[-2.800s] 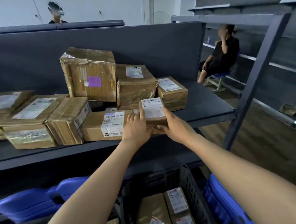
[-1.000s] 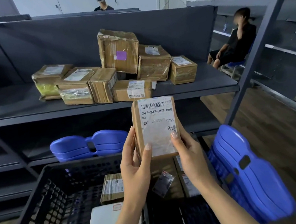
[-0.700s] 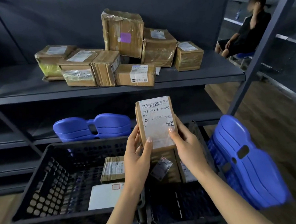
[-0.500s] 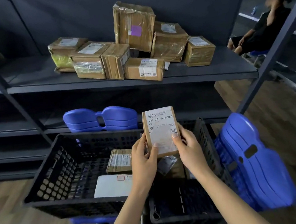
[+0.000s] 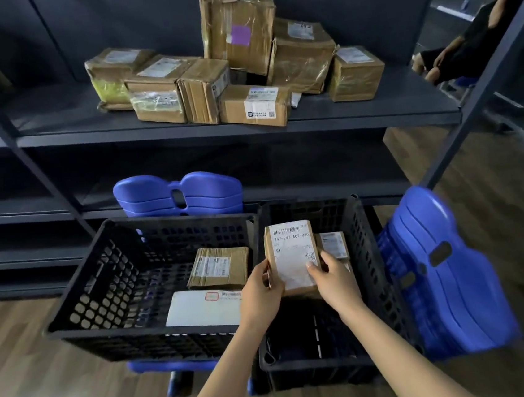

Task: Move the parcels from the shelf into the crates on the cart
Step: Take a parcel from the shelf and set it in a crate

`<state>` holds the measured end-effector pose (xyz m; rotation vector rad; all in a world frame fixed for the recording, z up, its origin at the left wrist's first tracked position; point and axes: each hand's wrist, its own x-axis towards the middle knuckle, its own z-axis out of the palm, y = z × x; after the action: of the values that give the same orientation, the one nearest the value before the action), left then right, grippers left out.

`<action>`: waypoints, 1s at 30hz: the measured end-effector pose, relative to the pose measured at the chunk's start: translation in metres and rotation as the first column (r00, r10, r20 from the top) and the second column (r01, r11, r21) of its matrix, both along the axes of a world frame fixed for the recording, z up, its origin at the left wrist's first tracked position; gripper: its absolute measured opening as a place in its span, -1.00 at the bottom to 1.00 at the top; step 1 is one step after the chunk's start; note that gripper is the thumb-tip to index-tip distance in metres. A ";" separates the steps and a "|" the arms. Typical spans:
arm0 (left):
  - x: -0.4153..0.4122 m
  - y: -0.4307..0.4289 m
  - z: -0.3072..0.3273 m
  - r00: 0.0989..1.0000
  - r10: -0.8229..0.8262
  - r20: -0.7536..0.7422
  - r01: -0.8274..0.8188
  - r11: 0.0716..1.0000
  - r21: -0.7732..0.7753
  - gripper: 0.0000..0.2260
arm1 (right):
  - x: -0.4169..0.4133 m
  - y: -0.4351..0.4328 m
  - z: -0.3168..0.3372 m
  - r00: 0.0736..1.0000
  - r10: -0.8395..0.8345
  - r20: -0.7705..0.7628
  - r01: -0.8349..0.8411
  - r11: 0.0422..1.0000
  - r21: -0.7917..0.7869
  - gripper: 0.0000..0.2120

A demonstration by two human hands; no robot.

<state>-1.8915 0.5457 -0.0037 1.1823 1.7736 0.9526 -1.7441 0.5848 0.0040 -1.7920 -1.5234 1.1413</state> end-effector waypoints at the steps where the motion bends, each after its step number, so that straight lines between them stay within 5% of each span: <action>1: 0.003 0.001 -0.004 1.000 -0.009 0.001 0.009 1.000 -0.015 -0.55 | 0.002 0.000 -0.004 1.000 -0.005 -0.004 0.005 1.000 -0.010 -0.47; 16: 0.026 0.011 -0.057 0.991 -0.126 -0.044 0.110 0.956 -0.271 -0.45 | 0.029 -0.002 -0.062 0.993 0.060 0.103 -0.044 0.988 -0.151 -0.50; 30: 0.031 0.026 -0.144 0.963 -0.268 -0.039 0.195 0.786 -0.587 -0.50 | 0.033 0.014 -0.161 0.948 0.230 0.219 -0.144 0.926 -0.350 -0.36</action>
<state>-1.8601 0.5712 -0.1472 1.0291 1.7761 0.1581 -1.7111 0.5985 -0.1566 -2.1208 -1.7702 1.3676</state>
